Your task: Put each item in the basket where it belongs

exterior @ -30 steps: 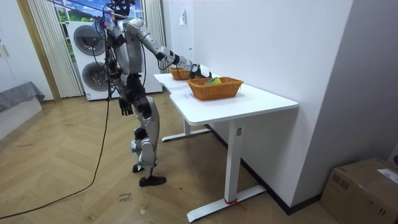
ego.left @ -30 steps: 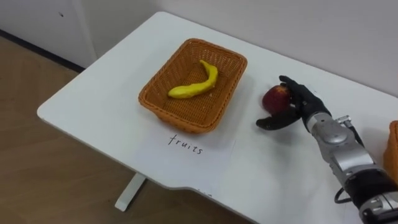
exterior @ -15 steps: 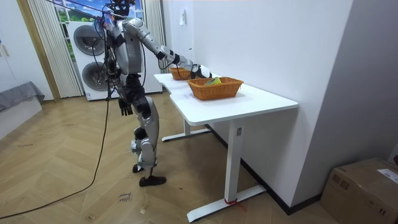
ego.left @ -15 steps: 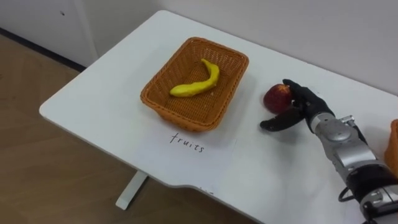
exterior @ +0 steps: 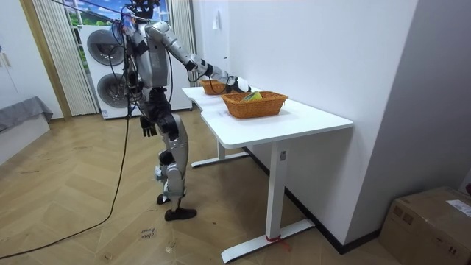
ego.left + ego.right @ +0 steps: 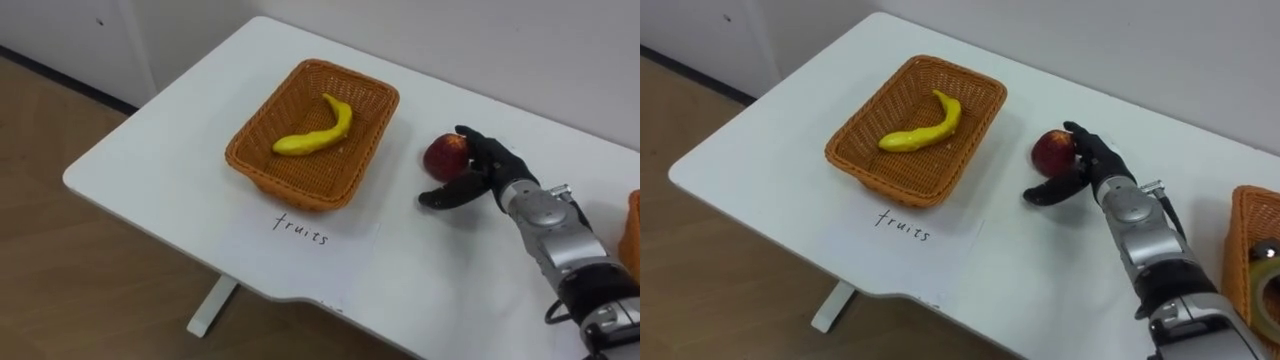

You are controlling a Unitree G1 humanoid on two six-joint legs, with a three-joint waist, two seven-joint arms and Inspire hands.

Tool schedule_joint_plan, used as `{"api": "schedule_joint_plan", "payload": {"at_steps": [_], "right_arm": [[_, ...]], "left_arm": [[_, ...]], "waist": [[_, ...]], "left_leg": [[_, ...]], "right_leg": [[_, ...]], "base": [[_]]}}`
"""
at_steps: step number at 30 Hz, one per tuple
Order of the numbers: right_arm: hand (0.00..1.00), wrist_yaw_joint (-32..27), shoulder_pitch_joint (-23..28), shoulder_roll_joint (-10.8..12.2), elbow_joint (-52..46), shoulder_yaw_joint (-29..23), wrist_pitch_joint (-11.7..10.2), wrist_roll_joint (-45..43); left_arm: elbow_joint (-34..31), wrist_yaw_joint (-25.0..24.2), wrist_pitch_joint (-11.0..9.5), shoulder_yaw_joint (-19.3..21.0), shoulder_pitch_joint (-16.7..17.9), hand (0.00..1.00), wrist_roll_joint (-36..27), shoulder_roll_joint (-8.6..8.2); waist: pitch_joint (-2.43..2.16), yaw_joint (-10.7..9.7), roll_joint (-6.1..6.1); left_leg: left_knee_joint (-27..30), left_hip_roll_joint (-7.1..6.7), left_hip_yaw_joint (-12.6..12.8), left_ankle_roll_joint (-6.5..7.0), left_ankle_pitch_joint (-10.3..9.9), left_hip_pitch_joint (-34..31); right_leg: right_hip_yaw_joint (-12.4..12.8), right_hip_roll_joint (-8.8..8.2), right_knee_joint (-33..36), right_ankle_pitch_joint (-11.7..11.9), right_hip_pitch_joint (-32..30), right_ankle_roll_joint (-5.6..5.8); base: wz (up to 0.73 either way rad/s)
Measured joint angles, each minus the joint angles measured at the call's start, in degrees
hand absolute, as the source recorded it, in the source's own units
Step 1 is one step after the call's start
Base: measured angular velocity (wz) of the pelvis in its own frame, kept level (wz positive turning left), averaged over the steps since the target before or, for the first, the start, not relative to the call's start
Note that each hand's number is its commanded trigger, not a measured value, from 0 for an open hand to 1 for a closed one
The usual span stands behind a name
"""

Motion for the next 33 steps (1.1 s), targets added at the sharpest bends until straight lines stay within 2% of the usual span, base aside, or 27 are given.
{"api": "schedule_joint_plan", "payload": {"at_steps": [4,13,14,15,16,17,33], "right_arm": [[0.0,-0.6,-0.5,0.0,-0.3,0.0,0.0,0.0],[0.0,-2.0,-1.1,0.0,-0.6,0.0,-0.1,-1.4],[0.05,-2.1,-1.1,0.0,-0.7,0.0,-0.1,-1.5],[0.28,-2.1,-1.1,0.0,-1.1,0.0,-0.1,-1.5],[0.61,-2.1,-1.1,0.0,-1.5,0.0,-0.1,-1.6],[1.0,-2.1,-1.1,0.0,-1.7,0.0,-0.1,-1.6],[1.0,-1.2,-1.6,0.0,-2.9,0.1,-0.1,-2.1]], "left_arm": [[-0.1,0.0,-0.4,-0.4,0.2,0.0,0.1,0.01],[0.0,-0.1,-0.7,-0.5,0.7,0.0,0.1,0.0],[0.0,-0.1,-0.7,-0.5,0.7,0.0,0.2,0.0],[0.0,-0.1,-0.7,-0.5,0.7,0.0,0.3,0.0],[0.0,-0.1,-0.7,-0.5,0.7,0.0,0.3,0.0],[0.0,-0.1,-0.7,-0.5,0.7,0.0,0.3,0.0],[-0.1,-0.1,-0.7,-1.0,0.8,0.0,0.3,-0.03]], "waist": [[0.12,0.0,0.19],[0.04,0.2,0.08],[0.04,0.2,0.08],[0.04,0.2,0.08],[0.04,0.2,0.08],[0.04,0.2,0.09],[0.07,1.4,0.5]], "left_leg": [[-0.1,0.0,0.0,0.0,0.0,0.0],[-0.5,0.03,0.0,0.01,0.0,0.1],[-0.5,0.04,0.0,0.0,0.0,0.1],[-0.5,0.04,0.0,0.0,0.0,0.1],[-0.5,0.04,0.0,0.0,0.0,0.1],[-0.5,0.04,0.0,0.0,0.0,0.1],[-0.6,0.05,-0.1,0.0,0.0,0.1]], "right_leg": [[0.0,0.01,0.0,0.0,0.0,0.0],[0.0,0.11,0.0,0.0,-0.1,0.04],[0.0,0.11,0.0,0.0,-0.1,0.05],[0.0,0.1,0.0,0.0,-0.1,0.04],[0.0,0.09,0.0,0.0,-0.1,0.04],[0.0,0.09,0.0,0.0,-0.1,0.04],[-0.2,0.33,0.0,0.0,-0.1,0.04]], "base": [[0.0],[0.0],[0.0],[0.0],[0.0],[0.0],[0.0]]}}
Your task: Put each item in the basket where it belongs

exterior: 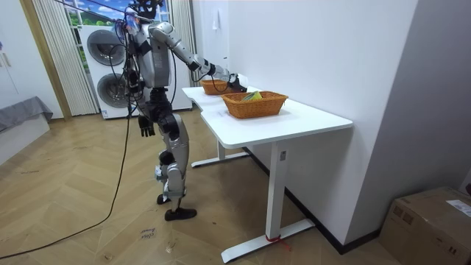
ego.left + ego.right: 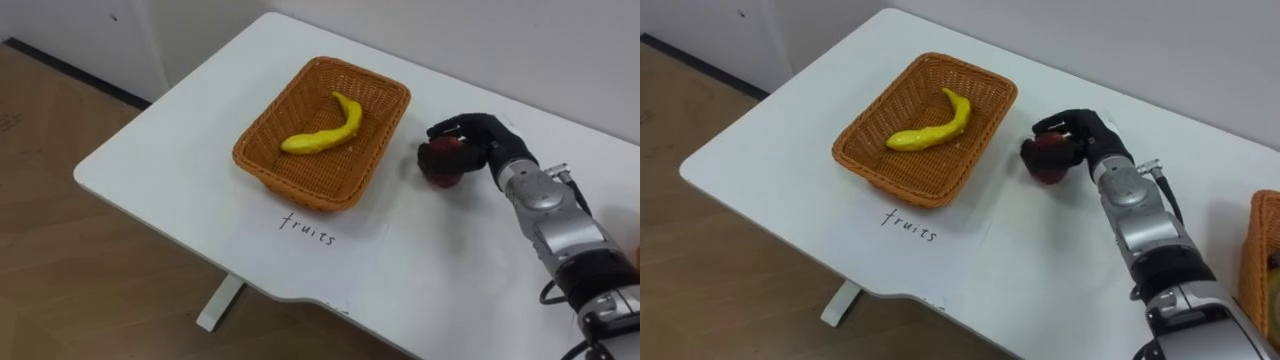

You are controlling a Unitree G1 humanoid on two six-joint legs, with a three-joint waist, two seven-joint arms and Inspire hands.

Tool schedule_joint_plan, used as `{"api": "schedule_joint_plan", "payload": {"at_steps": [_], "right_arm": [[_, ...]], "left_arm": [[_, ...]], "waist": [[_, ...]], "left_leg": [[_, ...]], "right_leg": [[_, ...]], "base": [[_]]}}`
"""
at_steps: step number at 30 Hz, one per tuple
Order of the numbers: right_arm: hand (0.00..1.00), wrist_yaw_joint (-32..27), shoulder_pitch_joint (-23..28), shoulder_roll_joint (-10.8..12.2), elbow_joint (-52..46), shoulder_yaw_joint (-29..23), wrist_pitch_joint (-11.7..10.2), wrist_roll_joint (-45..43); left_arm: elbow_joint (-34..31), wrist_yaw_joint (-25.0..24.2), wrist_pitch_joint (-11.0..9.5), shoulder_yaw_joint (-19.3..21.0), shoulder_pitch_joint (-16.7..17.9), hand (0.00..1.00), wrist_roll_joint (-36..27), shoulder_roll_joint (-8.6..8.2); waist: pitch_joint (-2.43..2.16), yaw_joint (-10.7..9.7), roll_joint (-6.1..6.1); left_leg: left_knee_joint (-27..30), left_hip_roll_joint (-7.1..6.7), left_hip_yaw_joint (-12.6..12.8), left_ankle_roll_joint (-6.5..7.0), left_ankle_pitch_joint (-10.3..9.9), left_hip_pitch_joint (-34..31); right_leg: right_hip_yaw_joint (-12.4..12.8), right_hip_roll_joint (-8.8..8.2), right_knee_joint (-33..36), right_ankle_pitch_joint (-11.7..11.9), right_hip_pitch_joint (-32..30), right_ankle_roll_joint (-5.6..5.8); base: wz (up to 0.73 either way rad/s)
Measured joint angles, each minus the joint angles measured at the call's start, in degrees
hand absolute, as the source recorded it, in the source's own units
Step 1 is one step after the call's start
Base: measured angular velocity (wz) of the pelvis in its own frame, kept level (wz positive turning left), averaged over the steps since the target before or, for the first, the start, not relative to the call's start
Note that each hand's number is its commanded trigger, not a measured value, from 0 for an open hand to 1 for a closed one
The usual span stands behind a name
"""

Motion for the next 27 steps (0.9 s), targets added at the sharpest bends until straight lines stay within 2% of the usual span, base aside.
{"api": "schedule_joint_plan", "payload": {"at_steps": [27], "right_arm": [[1.0,0.6,0.0,0.0,2.4,0.0,0.0,0.5]], "left_arm": [[0.0,0.0,-0.2,0.0,-0.6,0.0,-0.3,0.03]], "waist": [[-0.01,-0.1,-0.46]], "left_leg": [[0.1,-0.01,0.0,0.0,0.0,0.0]], "right_leg": [[0.2,-0.28,-0.1,0.0,0.1,0.0]], "base": [[0.0]]}}
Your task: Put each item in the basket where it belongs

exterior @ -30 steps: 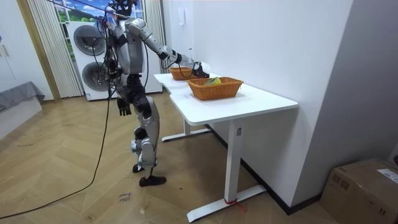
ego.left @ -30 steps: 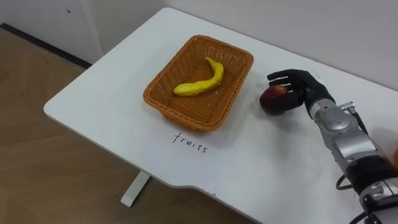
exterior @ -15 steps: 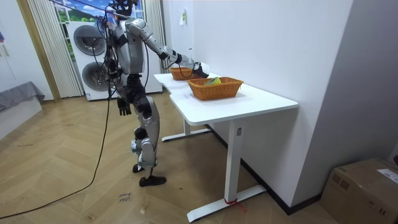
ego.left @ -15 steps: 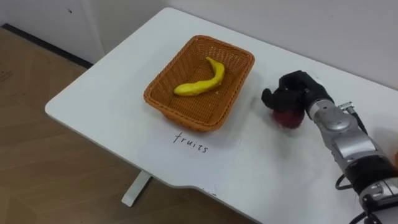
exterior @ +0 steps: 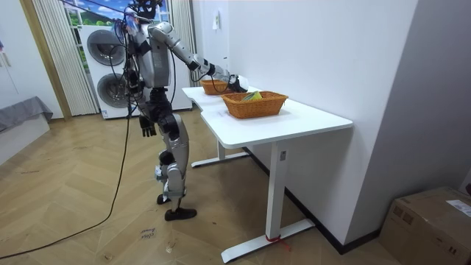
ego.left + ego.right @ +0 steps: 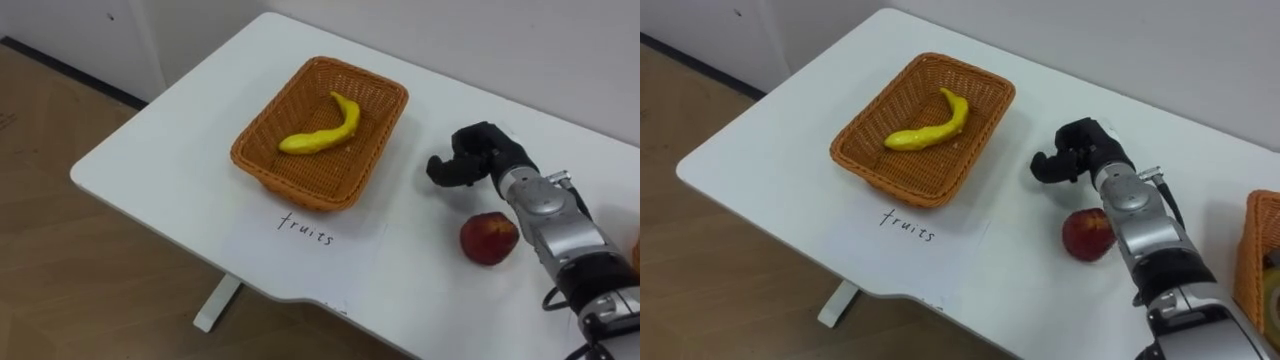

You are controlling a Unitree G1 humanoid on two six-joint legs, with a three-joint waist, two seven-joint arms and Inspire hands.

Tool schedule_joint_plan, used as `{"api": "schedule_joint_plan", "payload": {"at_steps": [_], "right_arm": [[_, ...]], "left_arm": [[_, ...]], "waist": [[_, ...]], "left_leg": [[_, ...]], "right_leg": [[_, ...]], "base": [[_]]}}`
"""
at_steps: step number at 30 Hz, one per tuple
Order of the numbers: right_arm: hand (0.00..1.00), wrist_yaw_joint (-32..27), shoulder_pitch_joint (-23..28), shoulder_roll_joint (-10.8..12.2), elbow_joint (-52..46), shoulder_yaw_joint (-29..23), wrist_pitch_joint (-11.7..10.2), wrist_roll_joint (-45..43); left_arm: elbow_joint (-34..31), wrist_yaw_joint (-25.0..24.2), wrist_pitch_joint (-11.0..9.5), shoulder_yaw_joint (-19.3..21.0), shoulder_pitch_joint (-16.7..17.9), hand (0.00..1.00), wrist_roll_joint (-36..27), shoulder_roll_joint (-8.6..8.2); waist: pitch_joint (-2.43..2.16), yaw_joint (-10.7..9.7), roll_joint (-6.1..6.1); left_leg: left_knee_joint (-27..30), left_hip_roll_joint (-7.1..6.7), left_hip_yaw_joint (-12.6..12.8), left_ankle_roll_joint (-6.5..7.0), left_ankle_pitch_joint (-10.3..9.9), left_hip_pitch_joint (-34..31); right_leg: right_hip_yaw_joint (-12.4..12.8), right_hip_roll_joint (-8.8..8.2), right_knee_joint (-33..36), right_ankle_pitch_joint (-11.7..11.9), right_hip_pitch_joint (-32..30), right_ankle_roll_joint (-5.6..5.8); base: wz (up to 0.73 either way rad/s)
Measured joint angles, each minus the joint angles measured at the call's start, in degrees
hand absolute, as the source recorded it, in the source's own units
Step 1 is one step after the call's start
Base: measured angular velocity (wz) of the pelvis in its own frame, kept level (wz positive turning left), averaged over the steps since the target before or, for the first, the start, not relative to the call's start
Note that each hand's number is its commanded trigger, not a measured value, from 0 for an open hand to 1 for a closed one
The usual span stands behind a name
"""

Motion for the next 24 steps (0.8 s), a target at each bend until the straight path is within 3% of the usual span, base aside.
{"api": "schedule_joint_plan", "payload": {"at_steps": [2,3,5,18,24], "right_arm": [[1.0,0.0,0.0,0.0,0.0,0.0,0.0,0.0],[0.73,0.0,0.0,0.0,0.0,0.0,0.0,0.0],[0.0,0.0,0.0,0.0,0.0,0.0,0.0,0.1],[0.0,-2.1,0.0,0.0,-1.0,-0.1,0.0,0.5],[0.0,-4.0,1.5,0.0,-7.7,0.0,-0.3,3.1]], "left_arm": [[0.0,0.0,-0.2,0.0,0.0,0.0,0.0,0.0],[0.0,0.0,-0.3,0.0,0.0,0.0,0.0,0.0],[0.0,0.0,-0.3,0.0,0.0,0.0,0.0,0.0],[0.0,-0.2,-0.3,-0.6,-0.2,0.0,-0.4,0.07],[0.1,0.0,-0.4,-0.6,-1.3,0.0,-0.1,-0.01]], "waist": [[0.01,0.0,-0.06],[-0.01,0.0,-0.11],[-0.03,0.0,-0.19],[0.01,-0.9,-0.22],[-0.21,-1.6,0.68]], "left_leg": [[0.0,0.0,0.0,0.0,0.0,0.0],[0.0,0.0,0.0,0.0,0.0,0.0],[0.0,0.0,0.0,0.0,0.0,0.0],[0.4,-0.02,0.1,-0.01,0.0,-0.2],[0.0,0.05,0.6,0.0,0.0,0.1]], "right_leg": [[0.0,0.0,0.0,0.0,0.0,0.0],[0.0,0.0,0.0,0.0,0.0,0.0],[0.0,-0.02,0.0,0.0,0.0,0.0],[0.2,0.01,-0.1,0.0,-0.1,0.0],[0.3,0.37,-0.1,0.0,0.0,-0.01]], "base": [[0.0],[0.0],[0.0],[0.0],[-0.01]]}}
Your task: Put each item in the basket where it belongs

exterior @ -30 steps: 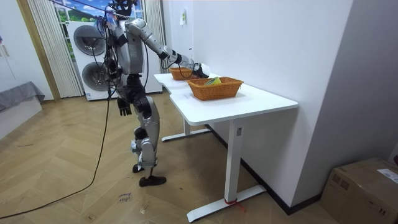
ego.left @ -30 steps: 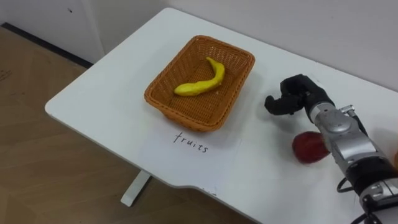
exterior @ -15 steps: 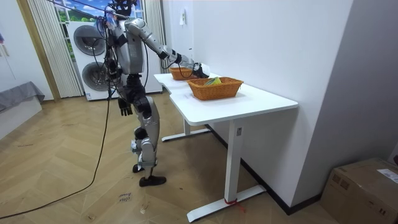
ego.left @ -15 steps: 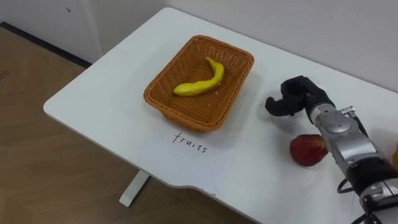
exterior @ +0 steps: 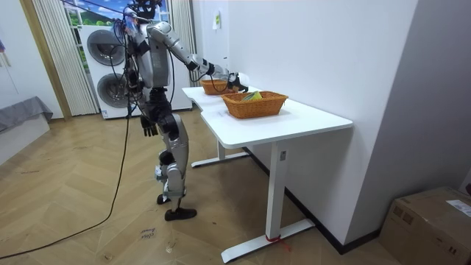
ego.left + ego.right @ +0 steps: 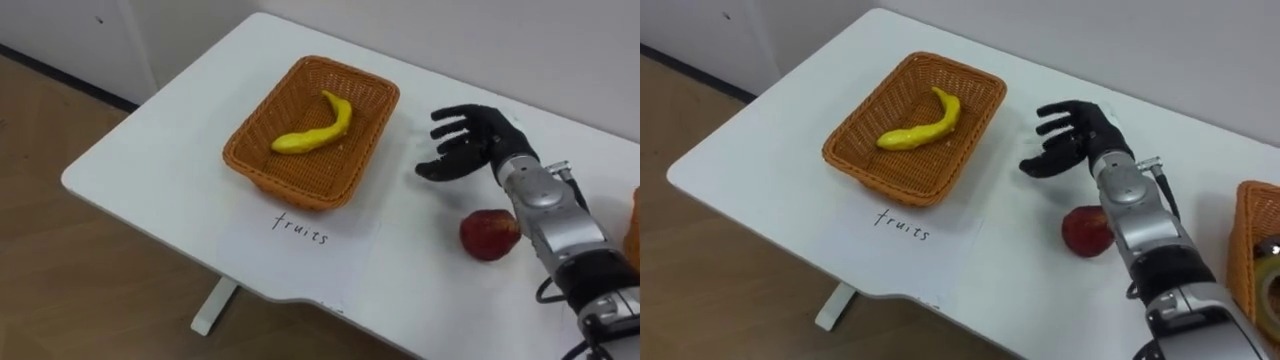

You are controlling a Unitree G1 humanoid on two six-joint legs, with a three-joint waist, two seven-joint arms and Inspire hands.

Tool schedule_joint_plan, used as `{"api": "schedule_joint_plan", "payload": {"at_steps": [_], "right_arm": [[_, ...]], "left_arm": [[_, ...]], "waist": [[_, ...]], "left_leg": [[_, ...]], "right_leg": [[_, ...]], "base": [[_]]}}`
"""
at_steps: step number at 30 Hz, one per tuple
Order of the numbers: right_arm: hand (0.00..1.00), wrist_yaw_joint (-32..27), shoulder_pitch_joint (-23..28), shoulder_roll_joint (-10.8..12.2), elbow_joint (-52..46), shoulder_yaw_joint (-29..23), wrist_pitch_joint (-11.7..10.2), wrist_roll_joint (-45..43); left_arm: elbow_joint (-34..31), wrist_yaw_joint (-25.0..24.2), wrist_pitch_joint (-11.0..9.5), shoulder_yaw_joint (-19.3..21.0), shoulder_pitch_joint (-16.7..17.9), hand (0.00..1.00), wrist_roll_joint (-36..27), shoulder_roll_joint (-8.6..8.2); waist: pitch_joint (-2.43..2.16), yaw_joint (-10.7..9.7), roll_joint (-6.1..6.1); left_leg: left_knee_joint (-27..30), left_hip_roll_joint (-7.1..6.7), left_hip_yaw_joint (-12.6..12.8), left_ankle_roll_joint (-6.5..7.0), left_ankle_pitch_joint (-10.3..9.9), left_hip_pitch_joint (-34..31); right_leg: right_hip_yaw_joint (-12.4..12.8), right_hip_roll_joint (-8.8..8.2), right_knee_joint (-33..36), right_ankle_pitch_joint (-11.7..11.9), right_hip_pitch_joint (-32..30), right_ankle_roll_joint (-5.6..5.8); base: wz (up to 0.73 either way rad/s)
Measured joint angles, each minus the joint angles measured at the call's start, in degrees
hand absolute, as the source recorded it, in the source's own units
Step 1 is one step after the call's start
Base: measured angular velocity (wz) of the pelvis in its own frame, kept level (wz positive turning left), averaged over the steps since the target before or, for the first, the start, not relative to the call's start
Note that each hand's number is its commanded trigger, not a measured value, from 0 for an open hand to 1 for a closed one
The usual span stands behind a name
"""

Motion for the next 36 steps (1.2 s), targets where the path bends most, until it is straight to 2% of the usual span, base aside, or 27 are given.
{"api": "schedule_joint_plan", "payload": {"at_steps": [3,4,7,11,14,16,18,21,26,31,36], "right_arm": [[0.0,-0.2,1.4,0.0,-4.4,0.0,-0.2,0.3],[0.0,-0.5,2.2,0.0,-6.7,0.0,-0.2,-0.1],[0.0,-0.5,3.9,0.5,-11.7,0.0,-0.2,-1.1],[0.0,-0.5,5.6,0.9,-16.7,-1.5,-0.2,-1.9],[0.0,-0.9,7.6,2.0,-20.2,-2.7,-0.2,-1.6],[0.0,-1.4,10.2,3.7,-23.8,-3.5,-0.2,-0.9],[0.0,-1.6,12.8,4.5,-26.0,-4.0,-0.2,-0.9],[0.0,-1.6,15.3,4.9,-26.9,-4.0,-0.2,-0.9],[0.0,-0.8,21.0,5.6,-31.1,-4.0,-0.2,-2.3],[0.0,0.3,22.1,6.4,-31.4,-4.0,-0.2,-4.4],[0.0,0.4,23.5,6.8,-32.0,-4.5,-0.2,-5.4]], "left_arm": [[-0.1,0.2,0.0,0.0,-0.3,0.0,0.0,-0.23],[0.0,0.4,0.0,0.1,-0.2,0.0,0.1,-0.22],[0.0,0.8,0.0,0.1,0.3,0.0,0.3,-0.22],[0.0,1.2,0.0,0.2,0.6,0.0,0.5,-0.42],[0.0,1.3,0.1,0.1,1.1,0.0,0.2,-0.55],[0.0,1.4,0.2,-0.1,1.6,0.0,-0.5,-0.7],[0.0,1.4,0.2,0.0,1.7,0.0,-0.5,-0.93],[0.0,1.6,0.2,0.2,1.6,0.0,-0.5,-1.61],[0.2,1.6,-0.5,0.5,1.8,0.0,-0.5,-2.21],[0.2,1.7,-1.4,0.8,2.1,0.0,-1.6,-2.49],[0.0,1.7,-1.5,0.9,2.3,0.0,-1.6,-2.5]], "waist": [[-0.54,-0.2,0.79],[-0.59,-0.4,1.07],[-0.63,-1.2,1.51],[-0.62,-1.6,1.5],[-0.63,-1.9,1.49],[-0.59,-3.0,1.55],[-0.52,-3.2,1.73],[-0.46,-3.8,2.01],[-0.85,-4.9,2.7],[-0.84,-6.3,2.5],[-0.92,-6.5,2.23]], "left_leg": [[-0.4,0.05,0.1,0.01,0.0,0.2],[-0.6,0.09,0.1,0.0,0.0,0.6],[-1.1,0.16,0.0,-0.01,0.0,1.5],[-1.1,0.18,0.5,-0.02,0.0,1.6],[-1.4,0.27,1.2,0.0,0.0,2.0],[-1.4,0.27,1.2,0.0,0.0,2.0],[-1.4,0.29,1.2,0.02,0.0,2.1],[-1.3,0.28,1.4,0.02,0.0,2.2],[-1.6,0.42,2.4,0.03,0.0,2.7],[-1.7,0.47,3.1,0.04,0.0,2.9],[-1.8,0.6,3.6,0.1,0.0,3.0]], "right_leg": [[0.1,0.04,0.0,0.0,0.0,0.01],[0.2,0.09,0.0,0.0,0.1,0.01],[0.2,0.19,-0.2,0.0,0.9,0.02],[0.9,0.29,-0.3,0.0,0.8,0.03],[1.7,0.33,-0.2,0.1,0.9,0.06],[1.9,0.33,-0.2,0.1,0.9,0.08],[2.2,0.36,-0.1,0.1,0.8,0.1],[2.6,0.33,0.1,0.2,0.8,0.09],[3.3,0.45,0.1,0.2,0.9,0.1],[4.5,0.6,0.0,0.2,0.8,0.11],[6.0,1.07,-0.7,0.3,0.7,0.15]], "base": [[-0.01],[-0.05],[0.0],[-0.03],[-0.12],[-0.02],[-0.06],[-0.03],[-0.07],[-0.07],[-0.09]]}}
